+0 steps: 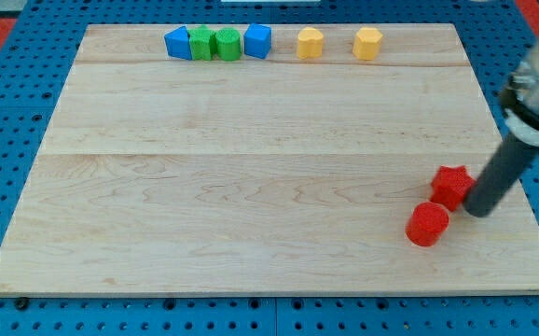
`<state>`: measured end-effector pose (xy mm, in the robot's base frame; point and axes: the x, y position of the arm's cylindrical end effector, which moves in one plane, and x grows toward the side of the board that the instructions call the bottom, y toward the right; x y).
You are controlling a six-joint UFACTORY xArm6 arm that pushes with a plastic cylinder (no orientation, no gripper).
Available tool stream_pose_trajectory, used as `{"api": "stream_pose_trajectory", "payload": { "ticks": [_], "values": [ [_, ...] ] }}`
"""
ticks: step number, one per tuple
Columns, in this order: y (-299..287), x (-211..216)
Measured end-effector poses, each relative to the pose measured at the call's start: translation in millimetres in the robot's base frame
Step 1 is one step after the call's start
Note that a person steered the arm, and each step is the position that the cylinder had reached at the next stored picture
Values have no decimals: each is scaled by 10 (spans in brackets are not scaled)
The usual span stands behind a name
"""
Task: Push the red star left to the blue triangle
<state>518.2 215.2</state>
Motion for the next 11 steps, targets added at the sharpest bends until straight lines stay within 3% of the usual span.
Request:
{"api": "stream_pose_trajectory", "payload": {
  "ticks": [4, 7, 11],
  "values": [
    [-895, -1303],
    [-2635, -1295],
    [-4065, -1136]
  ]
}}
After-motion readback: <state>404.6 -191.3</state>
